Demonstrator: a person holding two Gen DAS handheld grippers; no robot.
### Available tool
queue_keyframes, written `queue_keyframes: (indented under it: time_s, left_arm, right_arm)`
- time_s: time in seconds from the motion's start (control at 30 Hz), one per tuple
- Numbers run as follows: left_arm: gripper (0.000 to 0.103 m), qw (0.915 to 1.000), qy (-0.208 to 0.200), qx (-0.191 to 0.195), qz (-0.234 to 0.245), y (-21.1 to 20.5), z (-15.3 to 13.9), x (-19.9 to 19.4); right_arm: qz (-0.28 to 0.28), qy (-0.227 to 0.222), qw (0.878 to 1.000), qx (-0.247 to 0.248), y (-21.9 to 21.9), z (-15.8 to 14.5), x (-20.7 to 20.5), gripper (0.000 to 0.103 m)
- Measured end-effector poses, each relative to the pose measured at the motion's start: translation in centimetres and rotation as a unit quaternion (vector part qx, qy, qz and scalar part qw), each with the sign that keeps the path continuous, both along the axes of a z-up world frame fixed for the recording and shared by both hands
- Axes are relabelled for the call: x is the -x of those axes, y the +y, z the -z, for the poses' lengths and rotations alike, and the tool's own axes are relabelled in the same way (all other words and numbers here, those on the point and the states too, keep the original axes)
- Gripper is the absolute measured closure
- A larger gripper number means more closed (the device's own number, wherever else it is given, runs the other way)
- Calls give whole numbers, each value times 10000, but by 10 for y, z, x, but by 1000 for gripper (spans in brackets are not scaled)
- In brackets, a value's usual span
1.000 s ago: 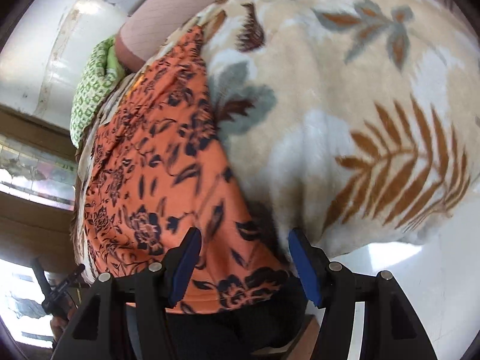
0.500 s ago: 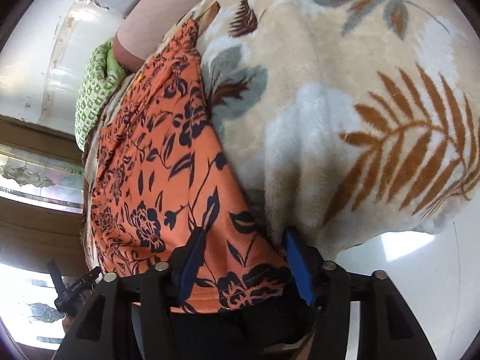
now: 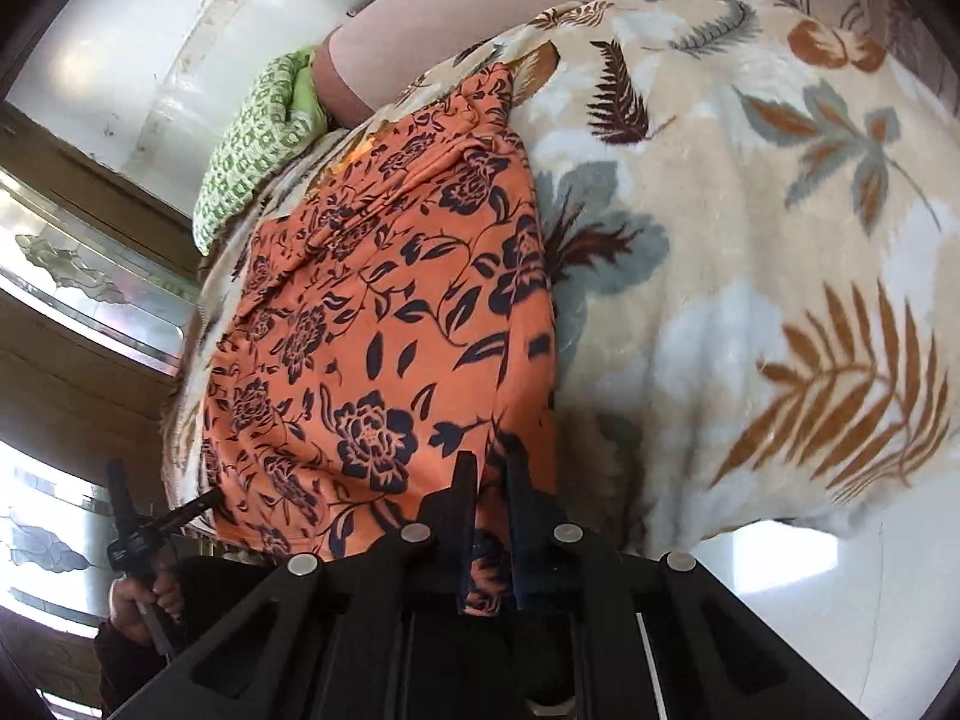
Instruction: Fold small clothes
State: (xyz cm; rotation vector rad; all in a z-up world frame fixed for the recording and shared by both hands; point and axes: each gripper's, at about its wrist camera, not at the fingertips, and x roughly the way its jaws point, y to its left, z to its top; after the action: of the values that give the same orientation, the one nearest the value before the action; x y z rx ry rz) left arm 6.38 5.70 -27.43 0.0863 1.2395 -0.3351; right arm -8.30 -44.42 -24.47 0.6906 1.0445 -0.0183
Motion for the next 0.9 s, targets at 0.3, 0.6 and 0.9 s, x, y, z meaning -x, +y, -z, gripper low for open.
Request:
queue_keyframes:
  time_s: [0.3,0.6,0.9]
  left_arm:
    - [81,9996,-99,-50,276,-17,4,7]
    - [51,9990,182,92,398,-16,9,3]
    - [94,9988,39,226,435,-12,8,0]
  right_arm:
    - [508,463,9942,-822,-33,39,9,88]
    - [171,626,9925,-1039,-21,55,3,80]
    - [215,201,9963,-813,-23,47,13,37]
